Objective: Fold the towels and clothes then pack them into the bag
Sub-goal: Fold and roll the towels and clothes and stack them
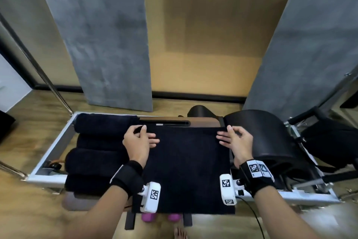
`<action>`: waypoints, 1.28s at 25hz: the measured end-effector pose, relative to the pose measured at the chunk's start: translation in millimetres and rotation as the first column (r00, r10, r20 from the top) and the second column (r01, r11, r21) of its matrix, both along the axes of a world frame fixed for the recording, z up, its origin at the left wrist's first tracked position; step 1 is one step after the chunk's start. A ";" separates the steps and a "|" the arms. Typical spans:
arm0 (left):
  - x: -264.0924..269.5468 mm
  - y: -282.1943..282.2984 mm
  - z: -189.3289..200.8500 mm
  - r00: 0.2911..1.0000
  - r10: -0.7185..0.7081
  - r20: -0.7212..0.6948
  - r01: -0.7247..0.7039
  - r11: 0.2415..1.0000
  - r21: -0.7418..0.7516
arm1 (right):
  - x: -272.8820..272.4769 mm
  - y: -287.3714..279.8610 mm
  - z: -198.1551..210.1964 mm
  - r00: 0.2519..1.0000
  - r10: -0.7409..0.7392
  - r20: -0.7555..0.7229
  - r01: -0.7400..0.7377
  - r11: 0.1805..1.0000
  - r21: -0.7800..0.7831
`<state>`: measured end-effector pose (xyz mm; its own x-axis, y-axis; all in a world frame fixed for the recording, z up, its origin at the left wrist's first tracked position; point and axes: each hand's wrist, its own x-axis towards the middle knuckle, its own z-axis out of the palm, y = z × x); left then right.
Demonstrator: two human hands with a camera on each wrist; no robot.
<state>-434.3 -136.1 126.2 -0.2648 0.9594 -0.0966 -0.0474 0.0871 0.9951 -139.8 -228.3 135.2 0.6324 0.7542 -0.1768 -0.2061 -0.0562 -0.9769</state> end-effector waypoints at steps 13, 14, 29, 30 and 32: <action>51.4 126.2 -92.8 0.985 0.135 -0.112 -0.153 0.972 -0.176 | 33.7 135.2 -74.2 0.997 0.007 -0.072 -0.023 0.973 -0.228; 52.3 126.5 -95.4 0.988 0.112 -0.110 -0.133 0.969 -0.207 | 33.8 136.3 -76.3 0.997 0.007 -0.076 -0.025 0.970 -0.244; -10.2 -38.3 -78.2 0.841 -0.334 -0.426 0.325 0.941 -0.096 | -44.0 -18.9 -57.6 0.942 0.336 0.019 -0.307 0.881 -0.359; -20.0 -57.3 -78.9 0.824 -0.345 -0.449 0.335 0.936 -0.104 | -49.2 -35.9 -59.8 0.931 0.364 0.039 -0.324 0.868 -0.377; -38.8 -91.0 -79.4 0.799 -0.353 -0.486 0.359 0.929 -0.085 | -54.2 -65.6 -67.5 0.918 0.388 0.086 -0.323 0.855 -0.407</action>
<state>-473.1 -227.1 46.8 0.0866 0.9956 -0.0364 0.4724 -0.0088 0.8813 -194.0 -293.9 67.8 0.3778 0.8286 -0.4132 0.0551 -0.4656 -0.8833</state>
